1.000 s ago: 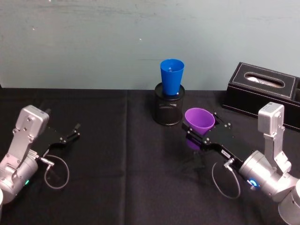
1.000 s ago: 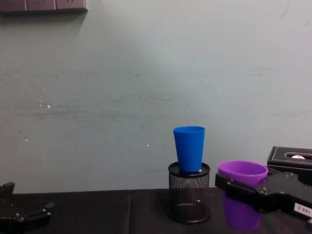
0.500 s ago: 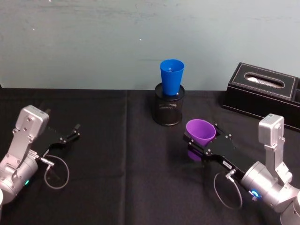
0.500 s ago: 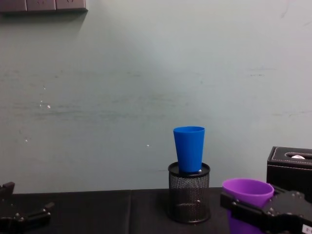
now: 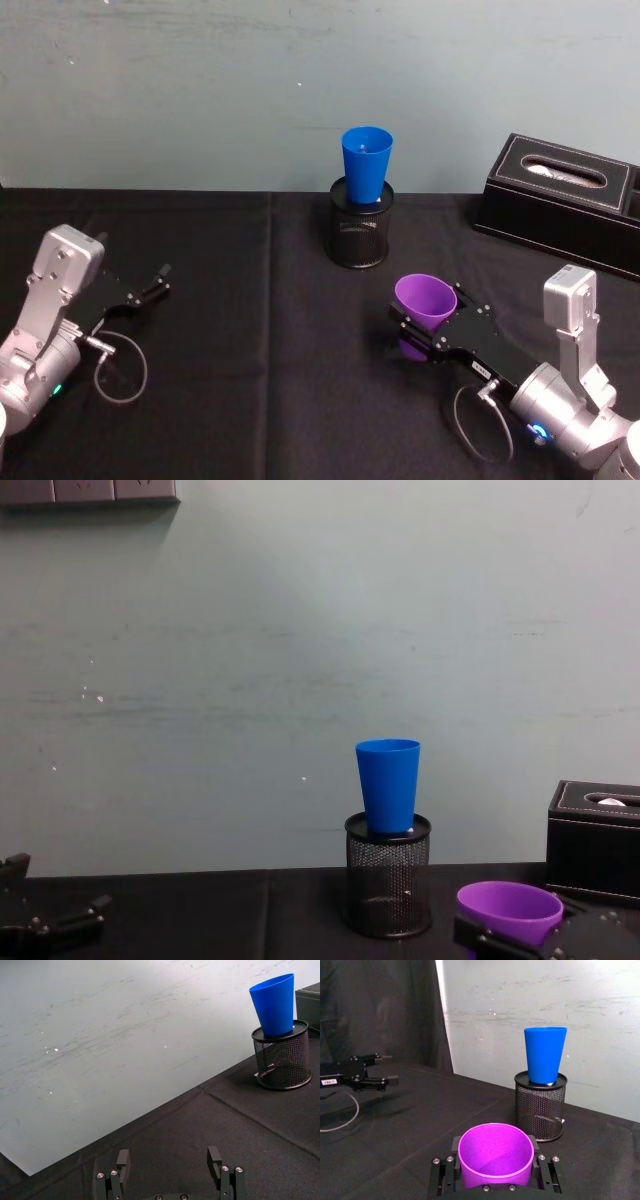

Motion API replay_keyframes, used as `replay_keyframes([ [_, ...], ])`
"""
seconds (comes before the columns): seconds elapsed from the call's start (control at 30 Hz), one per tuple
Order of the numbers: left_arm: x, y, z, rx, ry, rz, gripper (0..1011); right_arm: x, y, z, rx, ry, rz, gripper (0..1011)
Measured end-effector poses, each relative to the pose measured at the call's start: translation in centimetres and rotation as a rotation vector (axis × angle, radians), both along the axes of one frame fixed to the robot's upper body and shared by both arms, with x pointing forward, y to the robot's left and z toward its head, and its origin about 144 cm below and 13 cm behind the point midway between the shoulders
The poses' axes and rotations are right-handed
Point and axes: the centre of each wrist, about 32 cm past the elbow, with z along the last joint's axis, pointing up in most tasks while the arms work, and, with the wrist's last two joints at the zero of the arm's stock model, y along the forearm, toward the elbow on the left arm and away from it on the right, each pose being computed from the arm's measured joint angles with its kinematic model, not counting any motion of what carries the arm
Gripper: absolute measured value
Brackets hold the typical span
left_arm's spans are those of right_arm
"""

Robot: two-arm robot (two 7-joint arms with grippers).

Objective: Pick up one cup with a gripper and tap it against the other cup.

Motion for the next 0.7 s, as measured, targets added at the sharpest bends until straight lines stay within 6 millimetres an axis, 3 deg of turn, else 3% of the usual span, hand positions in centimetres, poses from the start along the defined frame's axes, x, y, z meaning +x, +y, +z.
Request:
replay_keyframes([
  [0.7,0.0,0.0,0.0,0.000,0.000,0.000,1011,0.3,0.1,-1.3,-0.016,0.008,0.007,752],
])
